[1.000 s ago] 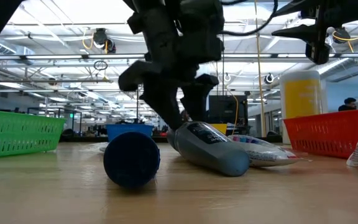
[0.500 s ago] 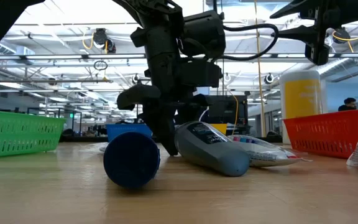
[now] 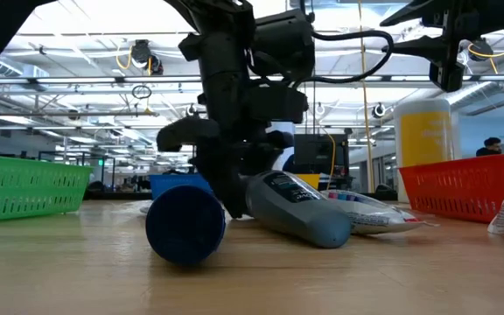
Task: Pick & Place Travel size toiletries
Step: Put the gray deodorant into the blue bin
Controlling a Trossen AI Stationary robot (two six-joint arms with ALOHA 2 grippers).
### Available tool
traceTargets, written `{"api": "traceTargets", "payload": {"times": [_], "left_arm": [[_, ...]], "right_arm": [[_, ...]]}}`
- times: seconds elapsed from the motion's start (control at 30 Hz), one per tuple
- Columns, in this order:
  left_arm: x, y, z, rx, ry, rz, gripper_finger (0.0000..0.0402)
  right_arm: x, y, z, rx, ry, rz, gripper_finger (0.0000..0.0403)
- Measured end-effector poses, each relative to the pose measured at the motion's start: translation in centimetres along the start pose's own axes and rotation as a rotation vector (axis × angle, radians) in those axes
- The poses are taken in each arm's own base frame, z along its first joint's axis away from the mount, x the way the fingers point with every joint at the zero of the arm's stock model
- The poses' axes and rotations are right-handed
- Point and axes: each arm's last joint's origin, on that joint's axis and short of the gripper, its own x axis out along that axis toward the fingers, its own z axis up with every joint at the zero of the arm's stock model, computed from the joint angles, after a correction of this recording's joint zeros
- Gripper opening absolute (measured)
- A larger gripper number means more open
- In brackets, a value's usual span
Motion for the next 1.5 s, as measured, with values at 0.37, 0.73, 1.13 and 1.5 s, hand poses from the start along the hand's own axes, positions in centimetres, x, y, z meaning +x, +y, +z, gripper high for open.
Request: {"api": "traceTargets", "payload": {"times": [0.37, 0.73, 1.13, 1.5], "left_arm": [[-5.2, 0.2, -0.1, -0.229, -0.101, 0.079, 0.0183], [-13.9, 0.1, -1.7, -0.466, -0.271, 0.268, 0.0183], [-19.9, 0.9, -6.2, -0.922, -0.309, 0.555, 0.0182], [-16.9, 4.4, -12.7, -1.408, -0.146, 0.668, 0.0194]], "right_arm": [[0.0, 0.0, 0.0, -0.009, -0.001, -0.005, 0.0139], [0.0, 0.0, 0.0, -0.009, -0.001, -0.005, 0.0139], [0.0, 0.0, 0.0, 0.0, -0.003, -0.003, 0.0139], [0.0, 0.0, 0.0, -0.002, -0.002, -0.001, 0.0139]]}}
